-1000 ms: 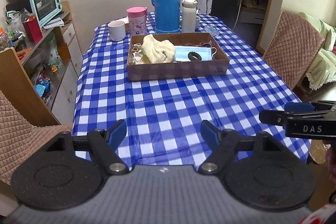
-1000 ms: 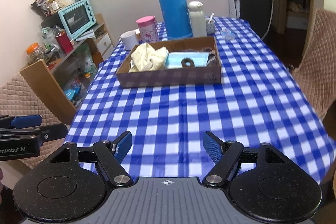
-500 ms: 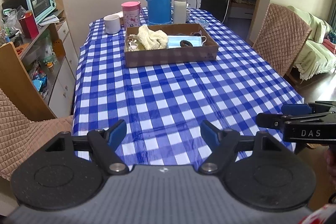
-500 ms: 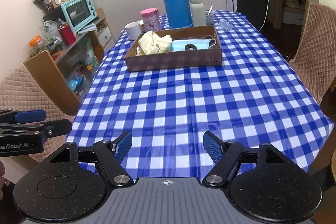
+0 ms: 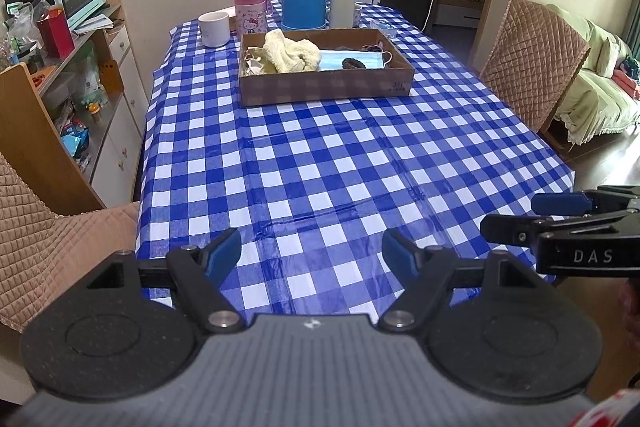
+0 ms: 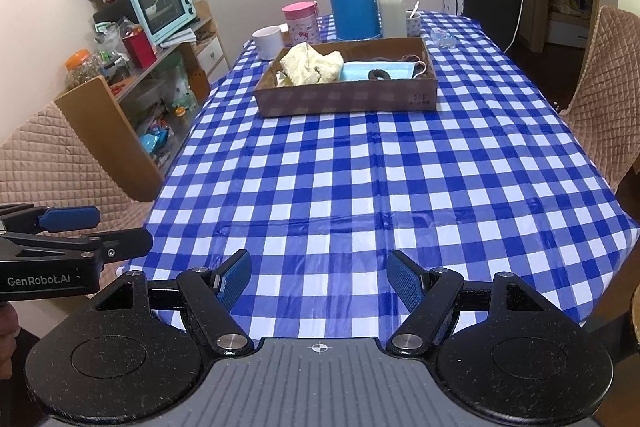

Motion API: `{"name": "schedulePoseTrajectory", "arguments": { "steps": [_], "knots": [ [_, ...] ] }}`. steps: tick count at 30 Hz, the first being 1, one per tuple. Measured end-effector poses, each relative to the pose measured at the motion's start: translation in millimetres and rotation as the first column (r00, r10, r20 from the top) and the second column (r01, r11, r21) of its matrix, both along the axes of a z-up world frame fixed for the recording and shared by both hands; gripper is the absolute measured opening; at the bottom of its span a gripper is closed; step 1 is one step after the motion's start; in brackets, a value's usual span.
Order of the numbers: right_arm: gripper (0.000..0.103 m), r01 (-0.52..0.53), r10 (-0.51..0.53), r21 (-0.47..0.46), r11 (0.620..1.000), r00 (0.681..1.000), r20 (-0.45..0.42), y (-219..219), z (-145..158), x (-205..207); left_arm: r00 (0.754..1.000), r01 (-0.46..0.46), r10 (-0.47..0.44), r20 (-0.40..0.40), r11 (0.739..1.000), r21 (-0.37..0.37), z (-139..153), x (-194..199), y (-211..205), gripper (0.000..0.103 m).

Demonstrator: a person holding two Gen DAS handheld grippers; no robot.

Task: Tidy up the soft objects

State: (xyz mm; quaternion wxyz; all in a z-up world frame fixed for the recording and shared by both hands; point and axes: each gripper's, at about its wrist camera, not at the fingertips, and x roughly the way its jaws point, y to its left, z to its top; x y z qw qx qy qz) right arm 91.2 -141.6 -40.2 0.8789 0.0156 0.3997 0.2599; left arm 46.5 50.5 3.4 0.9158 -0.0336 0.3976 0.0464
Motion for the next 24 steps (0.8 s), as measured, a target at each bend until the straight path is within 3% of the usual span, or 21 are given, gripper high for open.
{"name": "schedulePoseTrajectory", "arguments": {
  "steps": [24],
  "knots": [
    [0.074, 0.010, -0.010, -0.004, 1.000, 1.000, -0.002, 0.3, -1.0, 6.3, 1.000, 0.007, -0.007, -0.002, 1.000, -0.004, -3.5, 5.0, -2.3, 0.076]
  ]
}}
